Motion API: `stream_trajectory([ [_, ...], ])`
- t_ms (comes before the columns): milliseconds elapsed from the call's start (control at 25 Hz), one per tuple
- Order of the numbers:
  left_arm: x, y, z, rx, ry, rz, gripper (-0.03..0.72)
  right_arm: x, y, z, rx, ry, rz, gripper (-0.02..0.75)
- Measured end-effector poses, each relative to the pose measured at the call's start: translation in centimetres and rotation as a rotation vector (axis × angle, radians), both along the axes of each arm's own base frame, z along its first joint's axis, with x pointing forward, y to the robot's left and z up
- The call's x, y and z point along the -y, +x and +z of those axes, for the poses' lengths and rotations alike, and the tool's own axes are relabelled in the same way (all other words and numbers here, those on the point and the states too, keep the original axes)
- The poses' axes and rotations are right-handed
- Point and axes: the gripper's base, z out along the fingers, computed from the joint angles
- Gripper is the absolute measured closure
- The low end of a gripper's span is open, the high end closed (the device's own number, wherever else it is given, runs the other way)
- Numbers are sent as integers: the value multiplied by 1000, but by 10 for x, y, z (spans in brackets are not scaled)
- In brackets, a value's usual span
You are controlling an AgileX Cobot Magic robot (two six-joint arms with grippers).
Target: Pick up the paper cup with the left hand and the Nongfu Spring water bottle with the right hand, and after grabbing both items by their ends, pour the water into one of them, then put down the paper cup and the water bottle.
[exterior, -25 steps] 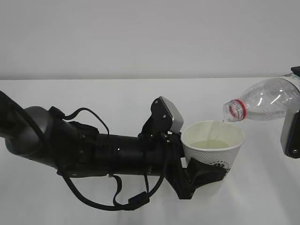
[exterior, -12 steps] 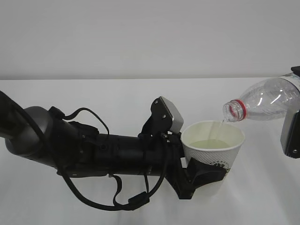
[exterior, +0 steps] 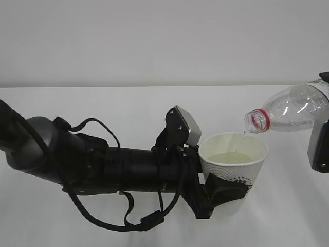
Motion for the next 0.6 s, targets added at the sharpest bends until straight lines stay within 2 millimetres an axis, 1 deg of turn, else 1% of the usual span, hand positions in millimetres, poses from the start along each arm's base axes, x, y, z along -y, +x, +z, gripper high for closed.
stream_trajectory([
  [600,0,0,0,0,0,0,199,0,0,1,10,-1,1,335],
])
